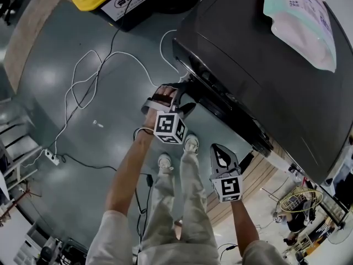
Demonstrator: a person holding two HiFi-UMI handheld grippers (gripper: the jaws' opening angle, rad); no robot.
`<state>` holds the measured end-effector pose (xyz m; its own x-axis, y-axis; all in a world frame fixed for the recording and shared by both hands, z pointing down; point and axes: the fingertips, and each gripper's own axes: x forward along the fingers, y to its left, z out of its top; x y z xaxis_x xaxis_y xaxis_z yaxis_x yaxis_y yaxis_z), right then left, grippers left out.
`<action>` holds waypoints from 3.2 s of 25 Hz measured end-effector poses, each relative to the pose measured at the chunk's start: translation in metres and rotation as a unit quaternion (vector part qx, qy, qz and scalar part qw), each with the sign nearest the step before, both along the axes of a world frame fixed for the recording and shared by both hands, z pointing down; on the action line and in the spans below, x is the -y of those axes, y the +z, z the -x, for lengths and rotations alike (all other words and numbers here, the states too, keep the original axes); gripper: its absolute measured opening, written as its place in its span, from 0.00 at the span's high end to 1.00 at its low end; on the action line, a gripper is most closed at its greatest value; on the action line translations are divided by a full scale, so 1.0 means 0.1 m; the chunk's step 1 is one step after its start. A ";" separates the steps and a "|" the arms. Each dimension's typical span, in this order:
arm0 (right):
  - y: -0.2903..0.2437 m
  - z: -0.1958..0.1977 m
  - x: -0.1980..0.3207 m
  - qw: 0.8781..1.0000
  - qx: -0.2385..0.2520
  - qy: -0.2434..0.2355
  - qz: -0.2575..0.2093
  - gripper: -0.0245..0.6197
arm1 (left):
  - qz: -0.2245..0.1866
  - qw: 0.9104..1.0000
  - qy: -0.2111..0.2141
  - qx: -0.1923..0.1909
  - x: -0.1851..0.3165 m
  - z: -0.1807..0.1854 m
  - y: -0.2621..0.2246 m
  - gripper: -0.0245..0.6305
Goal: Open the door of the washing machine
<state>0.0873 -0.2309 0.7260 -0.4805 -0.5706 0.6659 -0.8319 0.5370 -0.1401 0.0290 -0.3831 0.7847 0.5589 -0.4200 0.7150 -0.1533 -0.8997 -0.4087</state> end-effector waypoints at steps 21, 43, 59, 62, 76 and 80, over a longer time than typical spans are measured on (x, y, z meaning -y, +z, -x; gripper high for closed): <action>0.04 0.05 -0.06 1.000 0.002 -0.004 0.000 0.96 | 0.033 0.999 0.032 0.022 -0.05 -0.11 0.08 0.49; -0.18 0.28 -0.45 0.999 -0.006 0.023 -0.032 0.96 | 0.039 0.999 -0.018 0.011 -0.53 0.18 0.07 0.50; -0.35 0.63 -1.06 0.996 -0.012 0.067 -0.061 0.96 | 0.044 0.996 -0.077 -0.008 -1.12 0.38 0.08 0.51; -0.33 0.58 -1.18 0.995 -0.011 0.075 -0.063 0.96 | 0.044 0.995 -0.089 -0.009 -1.19 0.39 0.09 0.51; -0.25 0.27 -2.06 0.997 0.002 0.061 -0.051 0.96 | 0.045 0.987 -0.154 0.000 -1.64 0.50 0.10 0.51; -0.25 0.13 -2.30 0.997 -0.001 0.054 -0.049 0.96 | 0.048 0.983 -0.179 0.001 -1.87 0.51 0.10 0.51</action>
<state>0.0746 -0.0013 0.7014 -0.4122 -0.6812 0.6050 -0.8856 0.4556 -0.0903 -0.0218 -0.1961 0.7952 0.3860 -0.5205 0.7616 -0.4664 -0.8224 -0.3257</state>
